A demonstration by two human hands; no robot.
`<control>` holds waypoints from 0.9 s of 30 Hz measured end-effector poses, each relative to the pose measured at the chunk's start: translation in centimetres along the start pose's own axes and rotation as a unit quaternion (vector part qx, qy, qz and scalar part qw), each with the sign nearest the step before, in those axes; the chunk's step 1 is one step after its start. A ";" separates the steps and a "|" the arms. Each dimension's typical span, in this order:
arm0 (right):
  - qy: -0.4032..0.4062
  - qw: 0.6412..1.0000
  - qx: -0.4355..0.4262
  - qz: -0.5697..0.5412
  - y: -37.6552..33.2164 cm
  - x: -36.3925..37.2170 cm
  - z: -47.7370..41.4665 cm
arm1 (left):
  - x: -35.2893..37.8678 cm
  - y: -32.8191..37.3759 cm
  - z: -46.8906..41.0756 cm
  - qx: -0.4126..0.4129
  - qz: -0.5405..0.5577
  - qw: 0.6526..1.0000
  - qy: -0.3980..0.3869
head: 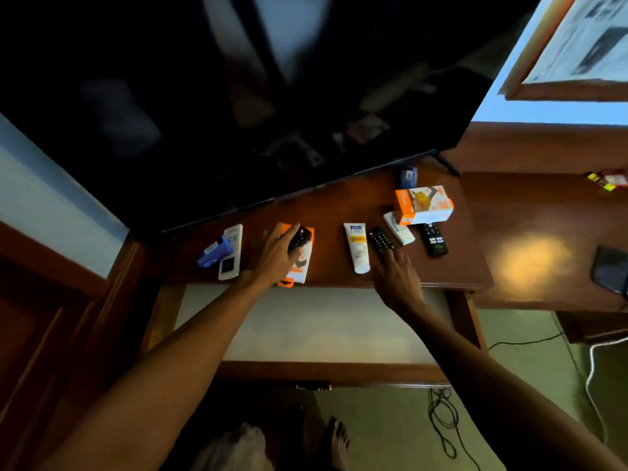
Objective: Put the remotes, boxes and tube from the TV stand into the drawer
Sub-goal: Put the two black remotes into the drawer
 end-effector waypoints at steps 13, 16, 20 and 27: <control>-0.110 0.988 0.021 0.101 4.2 4.8 -4.5 | 2.3 0.3 -1.8 0.057 -0.051 0.997 0.006; -0.111 0.990 0.033 0.084 4.5 4.6 -4.2 | 2.3 0.4 -1.7 0.056 -0.020 0.998 -0.003; -0.056 0.998 0.032 -0.002 4.2 2.6 -3.1 | 0.7 1.4 -0.9 0.067 0.033 0.996 0.044; 0.000 0.983 -0.127 -0.134 -4.6 -2.0 0.1 | -1.5 0.9 5.6 0.108 0.108 0.984 0.095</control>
Point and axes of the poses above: each hand's wrist, its own z-axis away from the middle knuckle, its own x-axis out of the palm, y = z × x, the point moved 9 cm from there along -z, towards the middle knuckle, and after that the axes turned 10 degrees about z, right-handed, at the moved point
